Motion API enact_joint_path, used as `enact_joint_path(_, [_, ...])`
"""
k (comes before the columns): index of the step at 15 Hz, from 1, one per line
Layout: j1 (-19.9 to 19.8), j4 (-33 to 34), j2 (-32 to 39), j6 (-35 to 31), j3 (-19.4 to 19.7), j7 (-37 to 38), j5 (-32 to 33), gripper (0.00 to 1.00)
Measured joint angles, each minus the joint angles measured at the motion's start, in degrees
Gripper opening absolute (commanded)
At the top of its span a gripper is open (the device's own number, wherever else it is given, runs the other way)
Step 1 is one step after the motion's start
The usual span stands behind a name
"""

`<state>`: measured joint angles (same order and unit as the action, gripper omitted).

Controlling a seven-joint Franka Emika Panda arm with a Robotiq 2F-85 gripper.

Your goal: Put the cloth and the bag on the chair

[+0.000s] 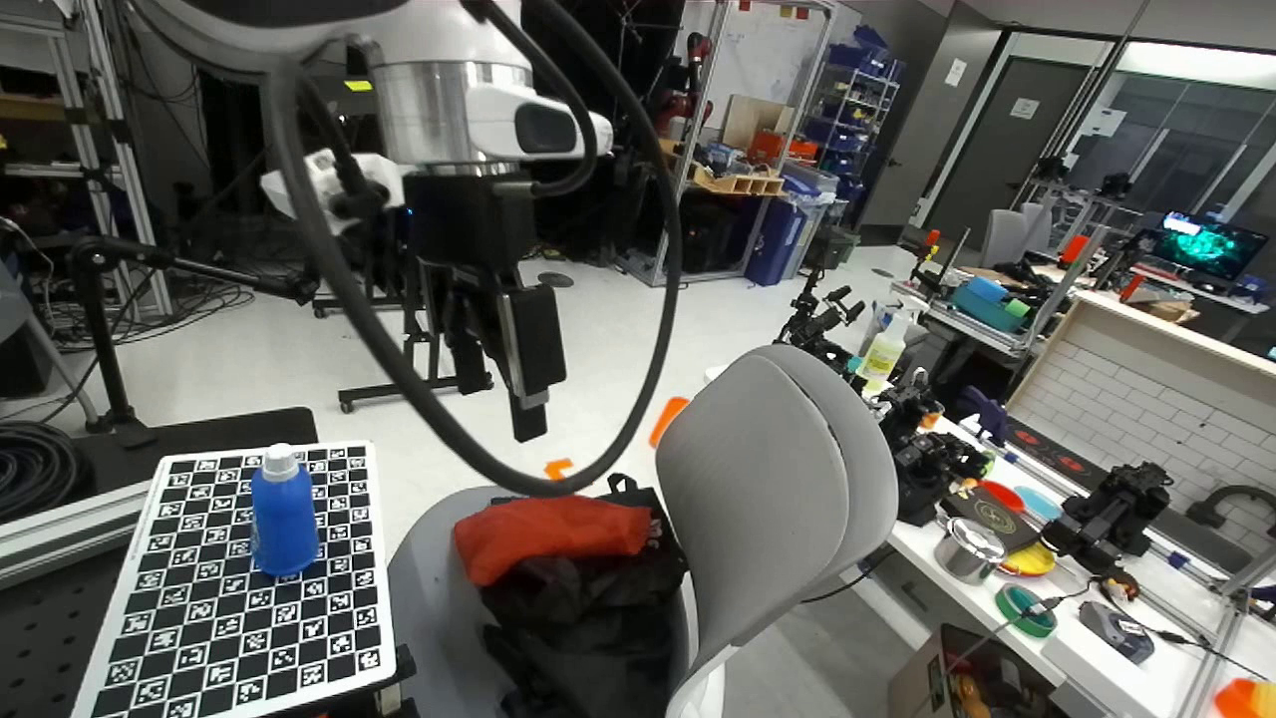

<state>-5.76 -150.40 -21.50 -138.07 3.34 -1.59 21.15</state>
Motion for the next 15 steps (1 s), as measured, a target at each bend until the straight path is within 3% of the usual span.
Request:
enact_joint_path(3, [0.6,5.07,8.44,-3.4,-1.09,1.83,-2.66,1.0])
enact_joint_path(8, [3.61,14.82,22.51,-3.6,-2.51,2.46,-6.69,1.0])
enact_joint_path(15, [8.16,27.12,39.03,-2.33,-3.13,6.78,-6.85,1.0])
